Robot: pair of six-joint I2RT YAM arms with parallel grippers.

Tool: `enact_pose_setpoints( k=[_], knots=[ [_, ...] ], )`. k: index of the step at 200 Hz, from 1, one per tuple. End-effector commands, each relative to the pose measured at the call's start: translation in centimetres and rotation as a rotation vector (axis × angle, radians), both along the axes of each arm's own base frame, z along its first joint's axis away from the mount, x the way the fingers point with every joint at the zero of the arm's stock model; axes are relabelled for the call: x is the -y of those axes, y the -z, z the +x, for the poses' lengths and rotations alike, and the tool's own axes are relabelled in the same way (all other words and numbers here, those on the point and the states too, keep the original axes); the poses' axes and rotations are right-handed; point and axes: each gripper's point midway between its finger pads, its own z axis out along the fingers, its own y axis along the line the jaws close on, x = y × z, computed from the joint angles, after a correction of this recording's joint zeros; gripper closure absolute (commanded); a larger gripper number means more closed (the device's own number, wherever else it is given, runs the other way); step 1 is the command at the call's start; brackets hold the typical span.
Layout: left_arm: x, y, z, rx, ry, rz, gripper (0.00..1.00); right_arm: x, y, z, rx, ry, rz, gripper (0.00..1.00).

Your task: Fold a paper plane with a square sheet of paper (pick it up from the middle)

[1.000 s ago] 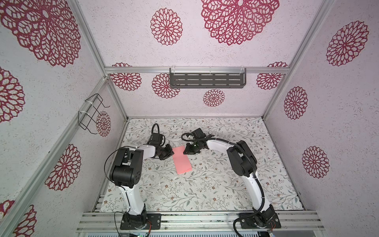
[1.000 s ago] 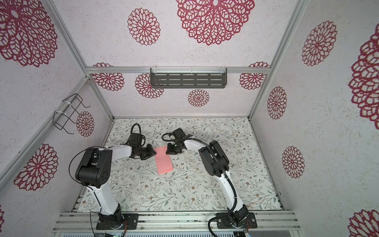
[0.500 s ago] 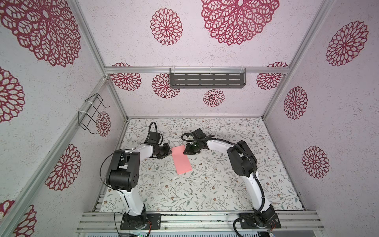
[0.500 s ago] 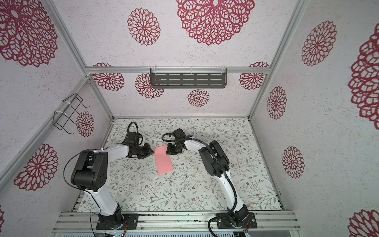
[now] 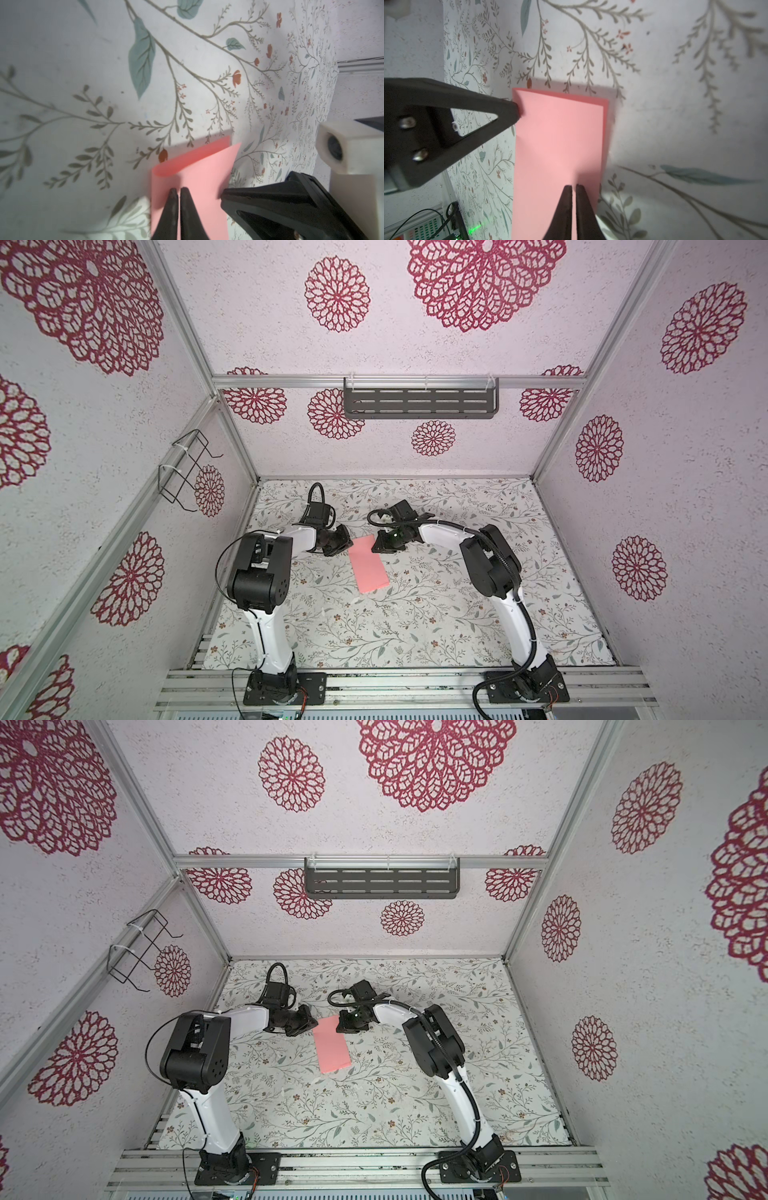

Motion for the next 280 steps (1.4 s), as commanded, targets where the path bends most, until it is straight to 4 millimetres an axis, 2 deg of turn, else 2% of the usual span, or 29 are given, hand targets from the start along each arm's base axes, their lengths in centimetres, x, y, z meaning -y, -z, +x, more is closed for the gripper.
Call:
enact_pose_setpoints(
  k=[1,42,45,53,79,103,139,147,151,174,192,221,246,251,253,256,280],
  knots=[
    [-2.1,1.8,-0.6,-0.036,-0.018,0.056,0.91,4.7,6.1,-2.0,-0.089,0.043,-0.239,0.88],
    [-5.2,2.2,-1.4,-0.073,-0.047,0.129,0.91,4.9,6.1,-2.0,-0.088,0.043,-0.243,0.88],
    [-5.3,0.8,-1.1,-0.041,-0.048,0.129,0.91,4.9,6.1,-2.0,-0.087,0.044,-0.243,0.88],
    [-5.5,0.0,-0.9,-0.026,-0.044,0.132,0.91,4.8,6.1,-2.1,-0.086,0.044,-0.243,0.88],
    [-3.7,-2.5,-0.6,0.026,-0.011,0.062,0.91,4.9,6.0,-2.1,-0.086,0.043,-0.241,0.88],
    [-2.1,-3.2,-0.2,0.049,0.004,0.014,0.91,4.9,6.1,-2.1,-0.087,0.044,-0.242,0.88],
    [-0.3,-1.8,0.5,0.019,0.028,-0.015,0.9,5.0,6.2,-2.2,-0.092,0.045,-0.246,0.88],
    [-0.1,-2.0,0.7,0.025,0.032,-0.016,0.9,5.0,6.2,-2.2,-0.09,0.045,-0.246,0.88],
    [0.0,-0.5,0.6,-0.008,0.033,-0.013,0.9,5.0,6.3,-2.3,-0.093,0.046,-0.247,0.88],
    [-0.2,0.8,0.8,-0.037,0.026,0.004,0.9,5.0,6.2,-2.3,-0.091,0.045,-0.245,0.88],
    [-1.2,1.9,0.8,-0.067,0.002,0.061,0.91,5.0,6.1,-2.2,-0.089,0.045,-0.244,0.88],
    [-4.8,3.0,0.1,-0.121,-0.088,0.188,0.91,5.1,6.2,-2.3,-0.088,0.046,-0.248,0.88],
    [-6.3,1.6,-0.6,-0.109,-0.137,0.186,0.88,5.1,5.8,-2.1,-0.072,0.043,-0.246,0.88],
    [-6.2,1.6,-0.9,-0.114,-0.137,0.183,0.87,4.9,5.6,-1.9,-0.066,0.039,-0.241,0.88],
    [-6.2,0.5,-0.7,-0.089,-0.14,0.179,0.86,4.8,5.5,-1.9,-0.063,0.037,-0.237,0.88],
    [-6.1,-0.1,-0.7,-0.078,-0.141,0.172,0.85,4.7,5.3,-1.8,-0.058,0.034,-0.231,0.88],
    [-4.6,-2.0,-1.8,-0.052,-0.153,0.075,0.77,3.3,2.8,-0.8,-0.017,0.021,-0.168,0.87]
  ],
)
